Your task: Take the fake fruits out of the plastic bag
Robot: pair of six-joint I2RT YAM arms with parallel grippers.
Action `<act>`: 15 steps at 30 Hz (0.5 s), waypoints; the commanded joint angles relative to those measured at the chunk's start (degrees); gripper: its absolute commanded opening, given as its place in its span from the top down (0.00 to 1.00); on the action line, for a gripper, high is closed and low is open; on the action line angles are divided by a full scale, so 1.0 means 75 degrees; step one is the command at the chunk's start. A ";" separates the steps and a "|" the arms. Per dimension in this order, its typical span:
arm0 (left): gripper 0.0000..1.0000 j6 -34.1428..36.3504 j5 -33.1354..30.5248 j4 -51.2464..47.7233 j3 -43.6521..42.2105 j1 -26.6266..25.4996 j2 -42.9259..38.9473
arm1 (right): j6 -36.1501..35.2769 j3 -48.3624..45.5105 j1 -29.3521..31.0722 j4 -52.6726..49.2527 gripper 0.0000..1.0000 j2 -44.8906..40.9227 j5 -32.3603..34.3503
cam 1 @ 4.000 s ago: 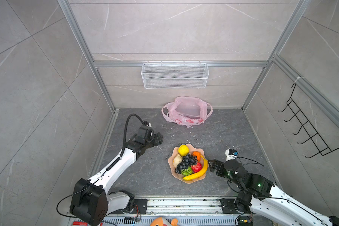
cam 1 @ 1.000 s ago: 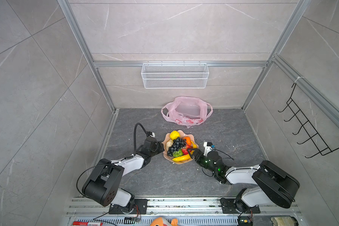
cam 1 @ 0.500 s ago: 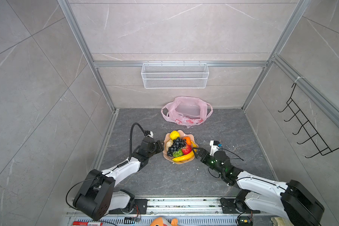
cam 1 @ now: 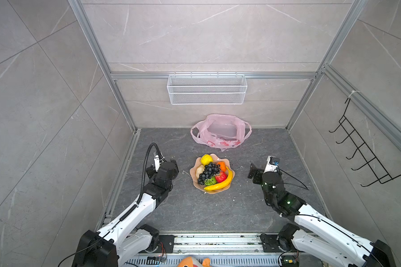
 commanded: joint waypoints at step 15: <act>0.00 0.2501 0.2165 0.6108 -0.1729 0.2408 0.3099 | -0.2297 -0.0799 -0.2714 0.4801 0.00 0.3711 -0.1130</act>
